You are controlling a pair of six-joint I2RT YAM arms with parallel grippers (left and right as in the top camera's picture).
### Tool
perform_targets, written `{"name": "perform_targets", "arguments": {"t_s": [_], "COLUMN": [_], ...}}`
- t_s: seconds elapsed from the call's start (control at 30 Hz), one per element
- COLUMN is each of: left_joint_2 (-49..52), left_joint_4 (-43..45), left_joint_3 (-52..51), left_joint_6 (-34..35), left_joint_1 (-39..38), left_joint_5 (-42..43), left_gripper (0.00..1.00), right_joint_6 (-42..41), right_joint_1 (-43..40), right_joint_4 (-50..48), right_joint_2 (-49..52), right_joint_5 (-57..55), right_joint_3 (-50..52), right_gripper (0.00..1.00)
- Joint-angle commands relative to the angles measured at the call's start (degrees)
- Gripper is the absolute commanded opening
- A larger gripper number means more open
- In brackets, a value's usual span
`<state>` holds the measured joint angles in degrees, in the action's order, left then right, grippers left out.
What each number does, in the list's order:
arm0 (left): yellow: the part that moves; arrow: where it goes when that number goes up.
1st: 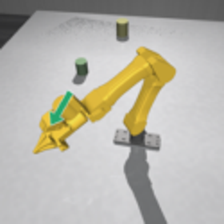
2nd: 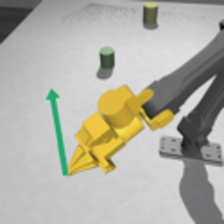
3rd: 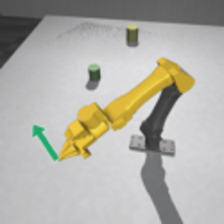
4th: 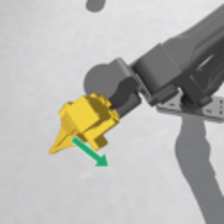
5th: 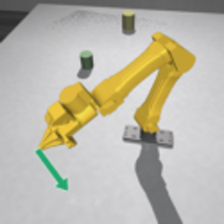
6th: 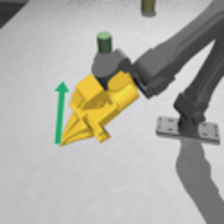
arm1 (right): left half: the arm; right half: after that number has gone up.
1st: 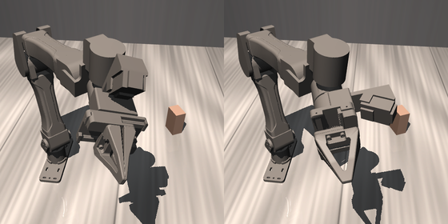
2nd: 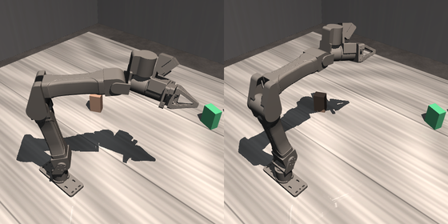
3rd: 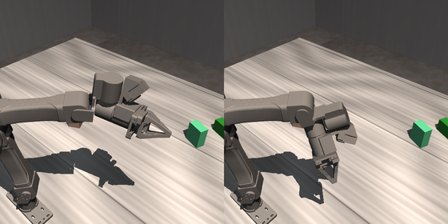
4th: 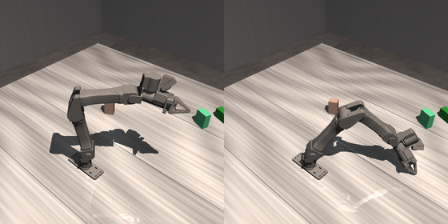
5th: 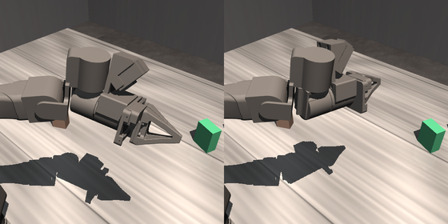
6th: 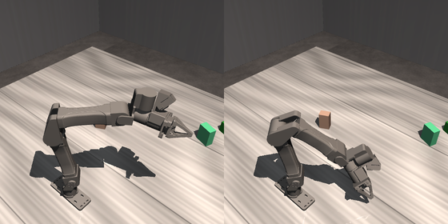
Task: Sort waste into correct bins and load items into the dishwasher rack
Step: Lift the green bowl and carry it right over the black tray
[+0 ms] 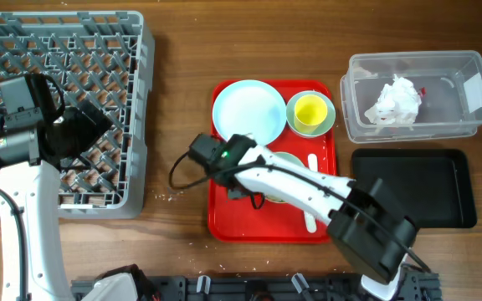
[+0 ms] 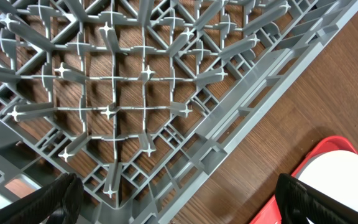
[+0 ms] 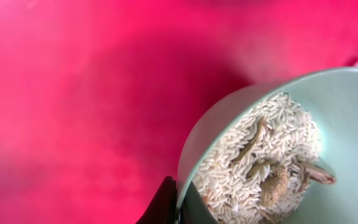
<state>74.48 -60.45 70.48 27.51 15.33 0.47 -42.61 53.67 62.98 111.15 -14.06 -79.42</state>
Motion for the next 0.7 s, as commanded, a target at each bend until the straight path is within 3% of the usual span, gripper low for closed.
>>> {"name": "perform_targets", "arguments": {"t_s": [0.0, 0.4, 0.67], "left_joint_2": [0.33, 0.33, 0.33], "left_joint_4": [-0.04, -0.04, -0.04], "left_joint_3": [0.63, 0.63, 0.63], "left_joint_6": [-0.07, -0.07, -0.07], "left_joint_1": [0.33, 0.33, 0.33], "left_joint_5": [-0.09, -0.09, -0.09], "left_gripper": [1.0, 1.0, 1.0], "right_joint_6": [-5.92, -15.19, -4.74], "right_joint_1": [-3.5, -20.55, -35.78], "right_joint_4": [2.29, 6.97, 7.06], "right_joint_2": [-5.2, -10.56, -11.08], "right_joint_5": [-3.93, -8.57, -0.9], "right_joint_3": [-2.34, -2.34, -2.34], "right_gripper": [0.04, 0.04, 0.04]}}
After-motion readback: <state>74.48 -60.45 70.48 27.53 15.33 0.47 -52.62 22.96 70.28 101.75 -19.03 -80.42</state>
